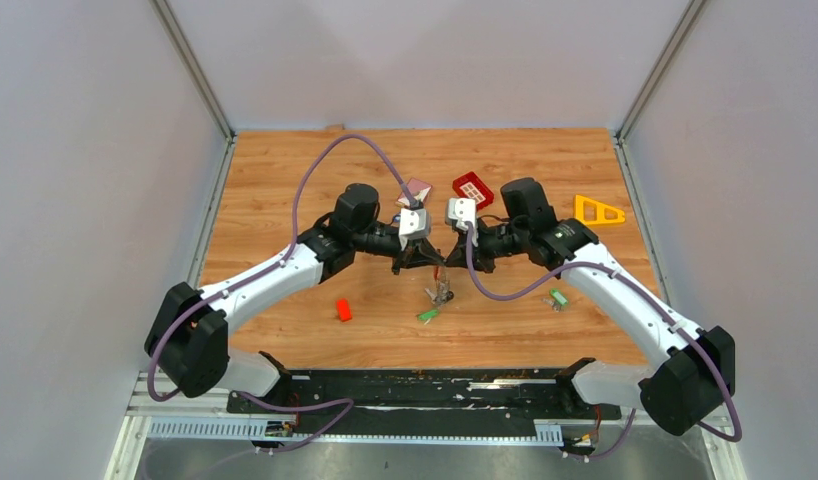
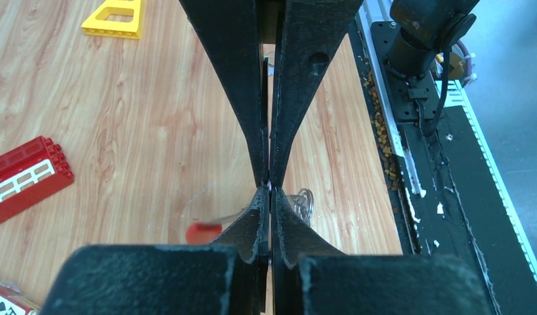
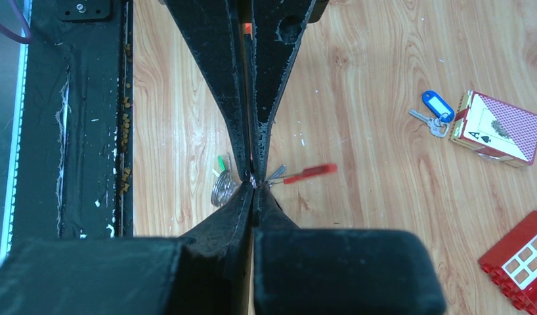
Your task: Put the keys on the keyring
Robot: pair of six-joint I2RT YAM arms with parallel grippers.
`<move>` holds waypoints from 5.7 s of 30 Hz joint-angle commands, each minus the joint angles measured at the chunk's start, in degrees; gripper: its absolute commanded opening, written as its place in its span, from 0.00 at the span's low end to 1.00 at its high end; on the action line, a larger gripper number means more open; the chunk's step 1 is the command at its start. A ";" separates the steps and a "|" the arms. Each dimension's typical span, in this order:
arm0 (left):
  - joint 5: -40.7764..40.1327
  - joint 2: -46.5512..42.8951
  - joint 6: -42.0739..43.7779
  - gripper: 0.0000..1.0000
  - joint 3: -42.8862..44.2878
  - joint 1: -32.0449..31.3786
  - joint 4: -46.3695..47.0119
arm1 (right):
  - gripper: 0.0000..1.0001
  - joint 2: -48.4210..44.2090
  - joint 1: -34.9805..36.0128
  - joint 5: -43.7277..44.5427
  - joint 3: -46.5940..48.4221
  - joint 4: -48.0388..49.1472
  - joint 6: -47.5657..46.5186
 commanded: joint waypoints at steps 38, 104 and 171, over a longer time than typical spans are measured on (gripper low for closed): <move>-0.51 -1.12 -44.96 0.00 -20.03 1.98 67.31 | 0.28 -9.73 -3.94 -14.17 -7.91 19.35 10.29; 0.56 1.57 -0.97 0.21 1.61 -2.25 4.54 | 0.00 -0.19 3.98 10.78 6.17 -8.11 -5.63; -0.70 3.95 -47.53 0.00 -18.85 -0.18 71.89 | 0.07 -10.85 -3.76 -11.95 -6.56 17.56 9.53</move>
